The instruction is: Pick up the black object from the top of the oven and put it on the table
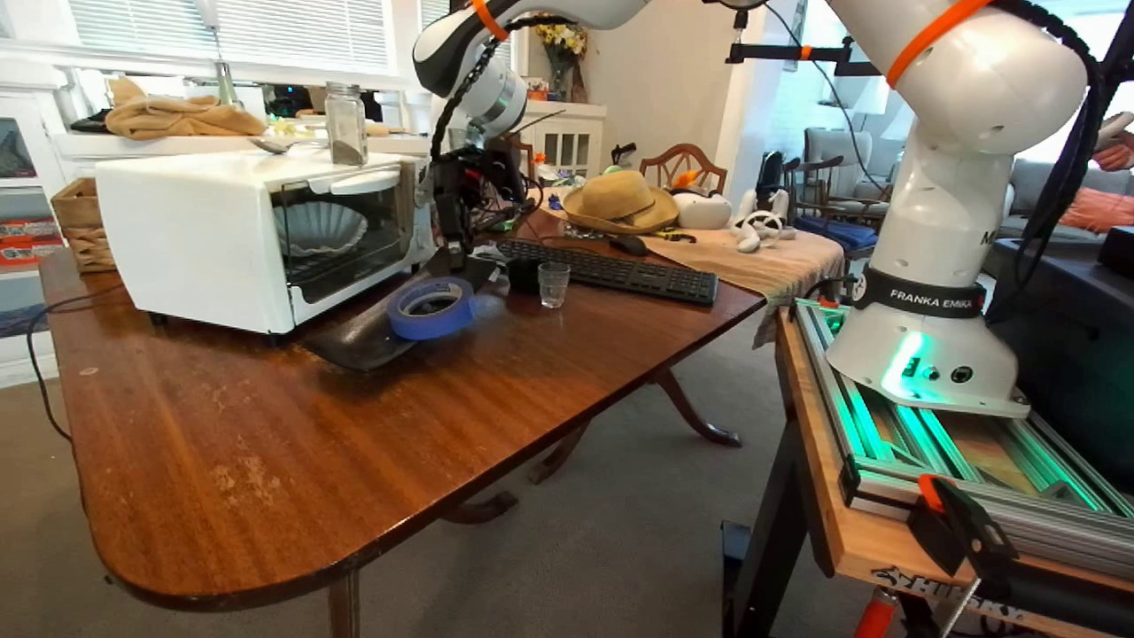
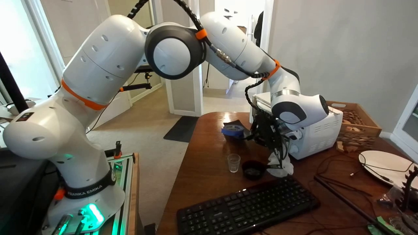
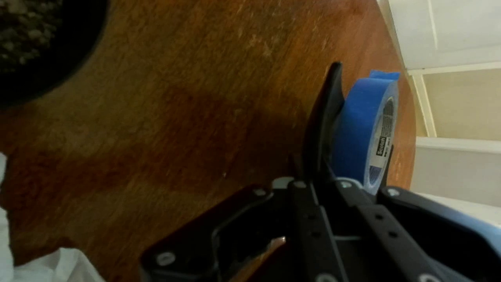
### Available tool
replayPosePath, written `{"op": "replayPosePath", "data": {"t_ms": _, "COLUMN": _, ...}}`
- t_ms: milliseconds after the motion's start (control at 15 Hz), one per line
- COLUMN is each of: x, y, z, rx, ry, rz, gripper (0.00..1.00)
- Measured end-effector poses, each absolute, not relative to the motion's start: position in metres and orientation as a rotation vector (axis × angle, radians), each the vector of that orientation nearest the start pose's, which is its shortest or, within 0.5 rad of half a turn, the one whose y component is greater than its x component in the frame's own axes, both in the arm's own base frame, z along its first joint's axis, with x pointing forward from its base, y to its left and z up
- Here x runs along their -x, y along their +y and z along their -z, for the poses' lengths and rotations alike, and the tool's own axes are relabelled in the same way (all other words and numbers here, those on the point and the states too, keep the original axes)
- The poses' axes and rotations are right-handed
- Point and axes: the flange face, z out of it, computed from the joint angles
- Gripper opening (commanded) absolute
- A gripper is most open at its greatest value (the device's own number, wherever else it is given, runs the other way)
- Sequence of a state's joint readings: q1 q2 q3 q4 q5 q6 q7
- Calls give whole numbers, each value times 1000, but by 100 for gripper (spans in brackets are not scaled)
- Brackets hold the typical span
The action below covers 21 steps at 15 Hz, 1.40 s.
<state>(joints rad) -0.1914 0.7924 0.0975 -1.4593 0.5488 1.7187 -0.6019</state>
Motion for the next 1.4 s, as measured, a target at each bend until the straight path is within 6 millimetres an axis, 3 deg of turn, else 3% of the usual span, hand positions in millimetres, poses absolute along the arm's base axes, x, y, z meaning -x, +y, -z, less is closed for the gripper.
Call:
{"op": "replayPosePath", "data": {"t_ms": 600, "x": -650, "y": -27, "z": -193, "rx": 2434, "ry": -142, "rz": -322, "gripper": 2}}
{"op": "replayPosePath", "data": {"t_ms": 667, "x": -646, "y": -28, "z": -193, "rx": 2440, "ry": -128, "rz": -312, "gripper": 15}}
{"op": "replayPosePath", "data": {"t_ms": 733, "x": -642, "y": -29, "z": -194, "rx": 2445, "ry": -114, "rz": -300, "gripper": 34}}
{"op": "replayPosePath", "data": {"t_ms": 1333, "x": -602, "y": -48, "z": -168, "rx": 2553, "ry": 22, "rz": -241, "gripper": 100}}
{"op": "replayPosePath", "data": {"t_ms": 1400, "x": -600, "y": -48, "z": -170, "rx": 2559, "ry": 32, "rz": -238, "gripper": 100}}
